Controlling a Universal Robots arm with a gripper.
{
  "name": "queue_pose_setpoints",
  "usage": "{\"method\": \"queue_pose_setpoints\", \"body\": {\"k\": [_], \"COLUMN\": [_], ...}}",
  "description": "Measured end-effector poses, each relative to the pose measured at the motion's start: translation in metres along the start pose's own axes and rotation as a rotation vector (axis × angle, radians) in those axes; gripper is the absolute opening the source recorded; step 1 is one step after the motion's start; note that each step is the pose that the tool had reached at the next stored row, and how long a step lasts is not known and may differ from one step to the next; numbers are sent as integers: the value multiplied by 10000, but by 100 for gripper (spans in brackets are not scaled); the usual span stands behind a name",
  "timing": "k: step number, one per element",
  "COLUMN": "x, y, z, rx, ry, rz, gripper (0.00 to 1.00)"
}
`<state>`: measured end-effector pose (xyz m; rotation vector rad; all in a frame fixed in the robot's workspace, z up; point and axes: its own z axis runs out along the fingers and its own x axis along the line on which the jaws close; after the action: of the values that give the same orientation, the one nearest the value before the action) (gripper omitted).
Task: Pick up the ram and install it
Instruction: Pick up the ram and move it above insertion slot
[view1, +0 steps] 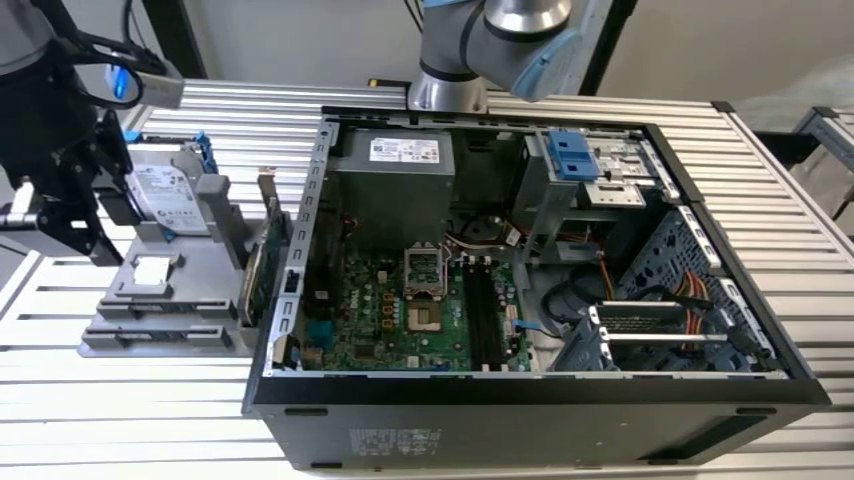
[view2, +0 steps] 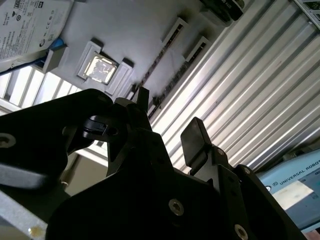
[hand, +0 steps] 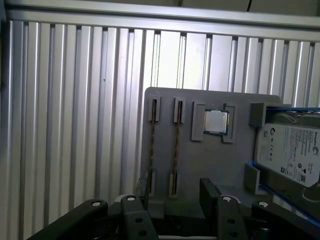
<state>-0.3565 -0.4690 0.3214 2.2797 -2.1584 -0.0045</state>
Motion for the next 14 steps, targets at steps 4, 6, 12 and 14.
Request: {"method": "queue_pose_setpoints", "body": {"k": [4,6,12,14], "x": [0,0,0,0], "y": [0,0,0,0], "z": [24,37,77,93], "rx": [0,0,-1,-1], "ry": [5,7,26,27], "rz": [1,0,0,0], "gripper": [100,100,100,100]}}
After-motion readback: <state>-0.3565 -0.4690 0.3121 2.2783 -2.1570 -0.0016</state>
